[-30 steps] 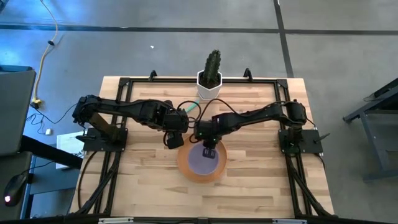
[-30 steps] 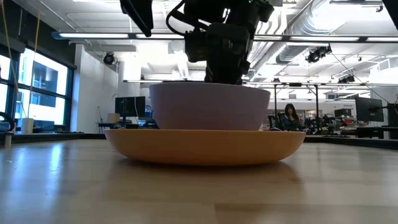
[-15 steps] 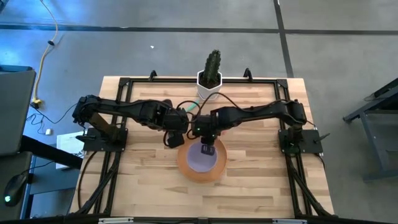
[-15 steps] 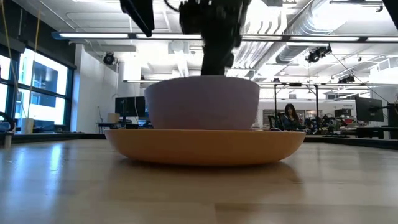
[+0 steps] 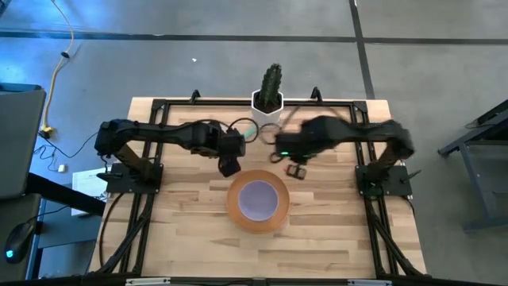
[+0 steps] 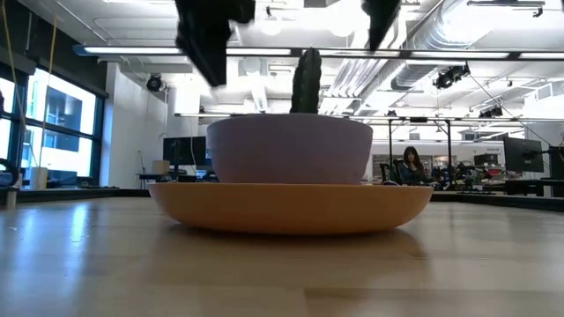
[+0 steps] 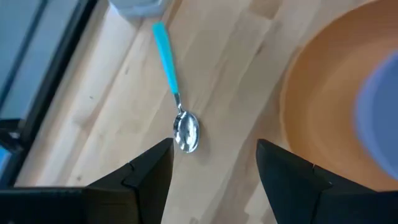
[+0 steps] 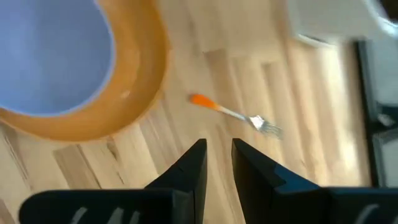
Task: Set table place
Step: Put the green spoon into the purple bowl
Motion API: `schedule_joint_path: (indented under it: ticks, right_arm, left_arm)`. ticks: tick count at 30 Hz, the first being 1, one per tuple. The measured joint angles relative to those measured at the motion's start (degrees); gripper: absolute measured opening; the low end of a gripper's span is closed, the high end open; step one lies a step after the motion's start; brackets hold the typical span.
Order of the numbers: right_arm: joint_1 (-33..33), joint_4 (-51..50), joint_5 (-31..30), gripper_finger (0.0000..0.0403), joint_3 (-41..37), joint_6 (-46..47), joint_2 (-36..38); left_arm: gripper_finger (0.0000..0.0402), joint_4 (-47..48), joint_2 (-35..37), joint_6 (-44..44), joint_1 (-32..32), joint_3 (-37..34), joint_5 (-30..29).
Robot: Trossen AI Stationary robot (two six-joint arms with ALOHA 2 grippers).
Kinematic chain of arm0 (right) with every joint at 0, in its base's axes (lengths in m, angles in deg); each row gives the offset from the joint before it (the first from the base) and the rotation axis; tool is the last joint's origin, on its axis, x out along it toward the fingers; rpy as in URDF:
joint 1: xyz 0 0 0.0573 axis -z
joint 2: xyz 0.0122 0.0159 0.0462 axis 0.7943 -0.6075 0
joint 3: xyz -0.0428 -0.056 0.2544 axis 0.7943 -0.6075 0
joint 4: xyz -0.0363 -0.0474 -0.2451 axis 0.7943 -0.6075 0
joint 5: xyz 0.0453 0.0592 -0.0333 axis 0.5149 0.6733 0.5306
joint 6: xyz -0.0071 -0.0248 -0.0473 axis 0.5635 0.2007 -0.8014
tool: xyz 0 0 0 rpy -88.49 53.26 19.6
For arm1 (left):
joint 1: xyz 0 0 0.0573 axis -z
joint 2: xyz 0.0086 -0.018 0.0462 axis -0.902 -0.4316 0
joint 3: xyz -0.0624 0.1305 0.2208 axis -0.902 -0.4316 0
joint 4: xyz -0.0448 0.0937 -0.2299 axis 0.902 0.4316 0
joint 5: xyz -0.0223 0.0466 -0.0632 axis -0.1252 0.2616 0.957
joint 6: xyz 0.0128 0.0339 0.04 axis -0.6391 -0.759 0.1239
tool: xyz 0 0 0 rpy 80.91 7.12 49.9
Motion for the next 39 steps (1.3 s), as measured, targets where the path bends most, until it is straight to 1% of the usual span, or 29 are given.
schedule_joint_path:
  ticks: [4, 7, 11, 16, 20, 30, 36, 39]
  right_arm:
    - [-2.57, -0.77, -4.80, 0.0064, -2.23, 8.49, 8.70]
    - [-5.38, -0.73, -8.32, 0.0064, -3.60, 15.06, 15.29]
    - [-9.75, -0.80, -12.94, 0.0064, -5.73, 21.87, 22.76]
    - [-13.58, -0.79, -17.46, 0.0064, -8.27, 26.67, 28.81]
    - [-14.63, -0.76, -17.94, 0.0064, -10.99, 27.79, 30.65]
    - [-14.64, -0.82, -17.24, 0.0064, -15.88, 27.05, 30.70]
    - [-14.58, -0.76, -17.28, 0.0064, -16.04, 26.79, 30.73]
    - [-14.55, -0.77, -17.28, 0.0064, -16.04, 26.91, 30.73]
  left_arm:
    - [0.0216, -4.42, -0.04, -1.46, -3.36, -5.51, 2.21]
    - [0.0216, -12.20, -0.04, -4.75, -6.21, -9.56, 4.23]
    - [0.0216, -22.68, -0.97, -7.88, -11.18, -13.60, 9.29]
    - [0.0216, -24.30, -4.92, -11.56, -17.05, -14.12, 15.17]
    - [0.0216, -23.83, -7.14, -13.66, -20.41, -14.12, 21.08]
    - [0.0216, -24.54, -7.53, -16.28, -23.88, -14.09, 19.14]
    - [0.0216, -28.05, -10.07, -16.86, -24.00, -13.95, 19.36]
    - [0.0216, -28.03, -12.24, -17.65, -24.07, -14.03, 19.39]
